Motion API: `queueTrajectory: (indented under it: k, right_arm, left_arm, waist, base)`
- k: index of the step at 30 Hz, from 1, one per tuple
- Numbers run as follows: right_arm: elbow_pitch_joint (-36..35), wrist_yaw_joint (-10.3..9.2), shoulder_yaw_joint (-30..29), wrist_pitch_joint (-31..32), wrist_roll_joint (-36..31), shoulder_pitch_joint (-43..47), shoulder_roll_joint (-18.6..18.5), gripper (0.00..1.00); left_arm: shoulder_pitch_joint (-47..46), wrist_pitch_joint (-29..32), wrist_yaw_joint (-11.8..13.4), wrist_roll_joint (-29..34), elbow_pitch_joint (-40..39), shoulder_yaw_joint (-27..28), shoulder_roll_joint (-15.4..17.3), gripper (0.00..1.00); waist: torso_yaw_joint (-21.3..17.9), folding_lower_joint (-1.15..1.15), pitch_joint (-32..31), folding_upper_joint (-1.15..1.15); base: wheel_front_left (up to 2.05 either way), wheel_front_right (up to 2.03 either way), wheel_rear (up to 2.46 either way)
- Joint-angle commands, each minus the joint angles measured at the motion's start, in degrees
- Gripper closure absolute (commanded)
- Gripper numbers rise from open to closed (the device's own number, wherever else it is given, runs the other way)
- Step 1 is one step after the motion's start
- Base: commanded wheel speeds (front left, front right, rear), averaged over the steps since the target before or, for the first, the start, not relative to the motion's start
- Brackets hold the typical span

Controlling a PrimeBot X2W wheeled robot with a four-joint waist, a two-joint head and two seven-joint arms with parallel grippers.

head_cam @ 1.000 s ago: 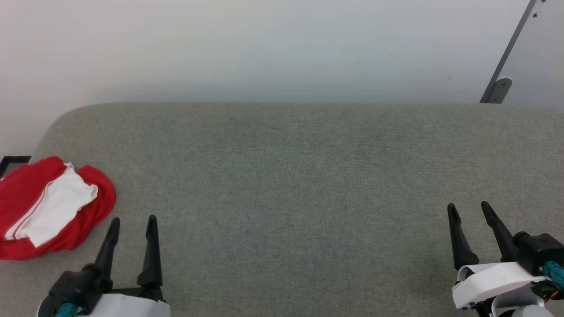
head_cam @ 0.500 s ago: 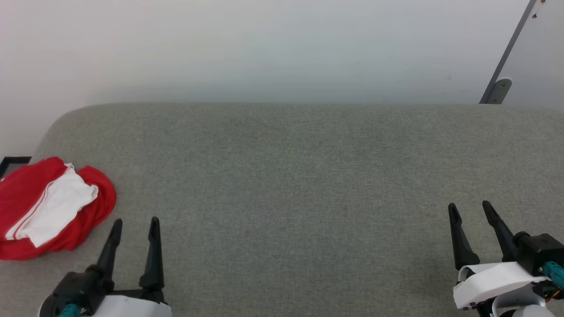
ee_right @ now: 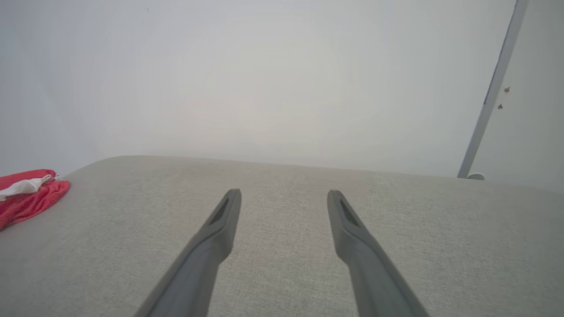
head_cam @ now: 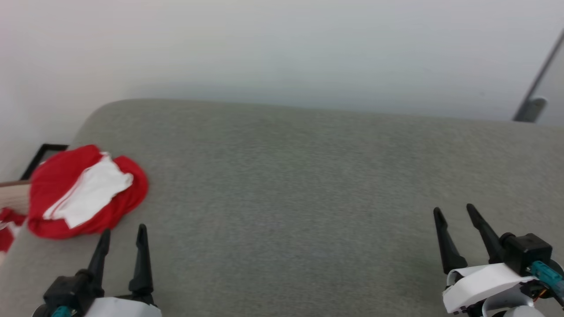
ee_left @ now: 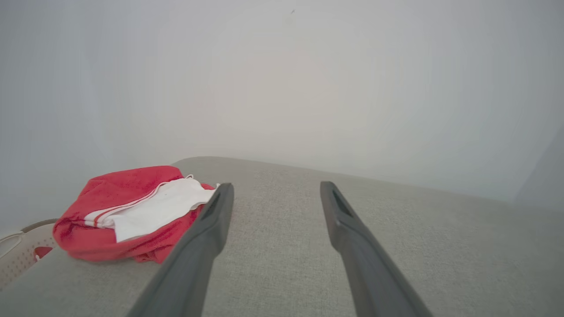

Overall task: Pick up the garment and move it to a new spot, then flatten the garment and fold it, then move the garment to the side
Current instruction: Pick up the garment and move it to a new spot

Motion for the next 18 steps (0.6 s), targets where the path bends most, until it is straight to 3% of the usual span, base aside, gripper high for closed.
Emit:
queueTrajectory:
  k: [1, 10, 18]
  right_arm:
    - [0.3, -0.08, 0.7, 0.1, 0.6, -0.2, -0.2, 0.0]
    - [1.2, -0.08, 4.4, 0.4, 2.3, -0.4, -0.4, 0.0]
    - [2.0, -0.08, 5.9, 0.5, 2.8, -0.7, -0.7, 0.0]
  left_arm:
    - [0.4, 0.1, 0.5, -0.3, 0.0, 0.3, 0.2, 0.0]
    - [2.1, 1.8, 2.4, -1.0, -1.8, 1.8, 0.8, 0.0]
    - [2.7, 3.7, 3.2, -1.6, -3.9, 1.4, 0.6, 0.0]
  waist:
    - [3.8, 0.0, -1.4, 0.0]
    - [11.6, 0.0, -3.4, 0.0]
    - [15.3, 0.0, -4.0, 0.0]
  base:
    - [0.0, 0.0, 0.0]
    - [0.0, 0.0, 0.0]
    - [0.0, 0.0, 0.0]
